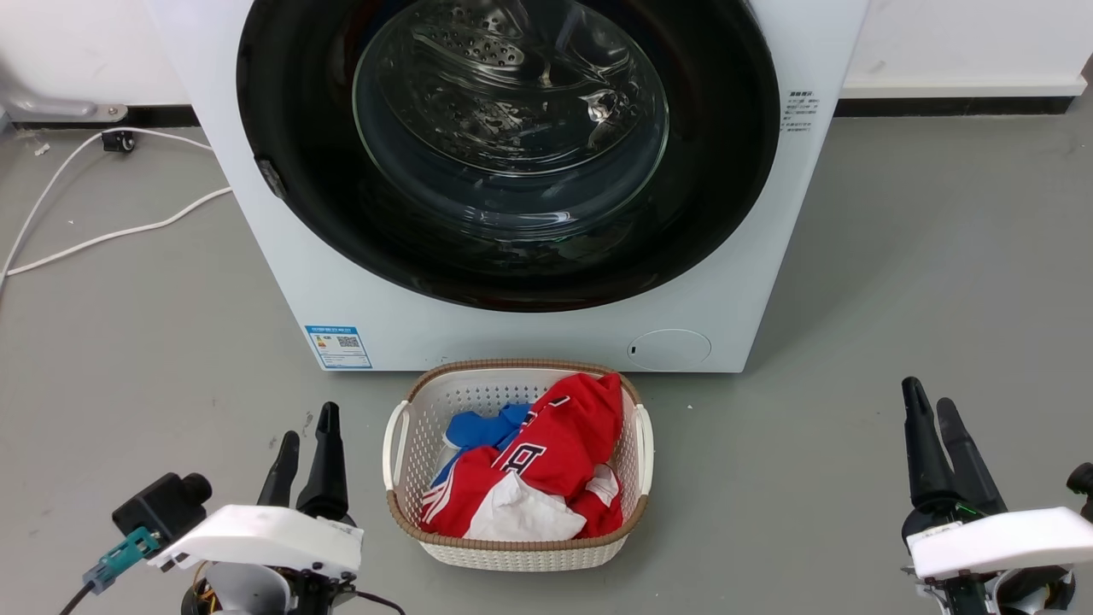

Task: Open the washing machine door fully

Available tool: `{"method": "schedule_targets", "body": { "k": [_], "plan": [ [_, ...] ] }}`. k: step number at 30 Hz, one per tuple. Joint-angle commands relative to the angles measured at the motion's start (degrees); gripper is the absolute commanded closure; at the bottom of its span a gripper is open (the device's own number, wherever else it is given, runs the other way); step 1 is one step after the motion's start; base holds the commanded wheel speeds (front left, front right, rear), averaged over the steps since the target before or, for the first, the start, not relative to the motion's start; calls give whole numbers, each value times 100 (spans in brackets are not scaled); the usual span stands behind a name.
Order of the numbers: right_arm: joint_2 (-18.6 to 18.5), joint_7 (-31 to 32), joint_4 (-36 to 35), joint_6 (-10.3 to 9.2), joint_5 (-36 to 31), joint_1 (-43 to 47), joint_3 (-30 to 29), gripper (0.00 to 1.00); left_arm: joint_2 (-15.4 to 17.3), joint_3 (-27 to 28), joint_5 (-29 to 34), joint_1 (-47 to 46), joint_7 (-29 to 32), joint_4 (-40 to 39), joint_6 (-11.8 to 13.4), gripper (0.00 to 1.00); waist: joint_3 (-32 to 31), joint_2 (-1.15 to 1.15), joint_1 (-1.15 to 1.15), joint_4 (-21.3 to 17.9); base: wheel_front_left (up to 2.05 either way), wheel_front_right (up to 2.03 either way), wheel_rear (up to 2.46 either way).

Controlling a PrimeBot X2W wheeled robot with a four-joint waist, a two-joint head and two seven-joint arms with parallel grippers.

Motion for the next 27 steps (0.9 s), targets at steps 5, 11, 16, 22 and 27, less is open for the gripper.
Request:
{"method": "schedule_targets", "body": {
  "k": [5, 11, 16, 22, 27],
  "plan": [
    [-9, -141, -188, 7, -683, 53, 49, 0, 199, -289, 535, -37, -140, -141, 237, 0, 3, 0, 0, 11, 0, 0, 0],
    [-7, -253, -214, 8, -1196, 133, 87, 0, 339, -578, 934, -26, -254, -193, 426, 0, 3, 0, 0, 12, 0, 0, 0],
    [-5, -336, -263, 9, -1598, 204, 100, 0, 431, -761, 1238, -8, -340, -245, 554, 0, 6, 0, 0, 18, 0, 0, 0],
    [-3, -437, -338, 9, -2007, 291, 110, 0, 505, -943, 1586, 17, -442, -311, 659, 0, 7, 0, 0, 28, 0, 0, 0],
    [-1, -515, -369, 10, -2306, 367, 117, 0, 547, -1063, 1870, 47, -524, -342, 701, 0, -3, 0, 0, 39, 0, 0, 0]
  ]
}}
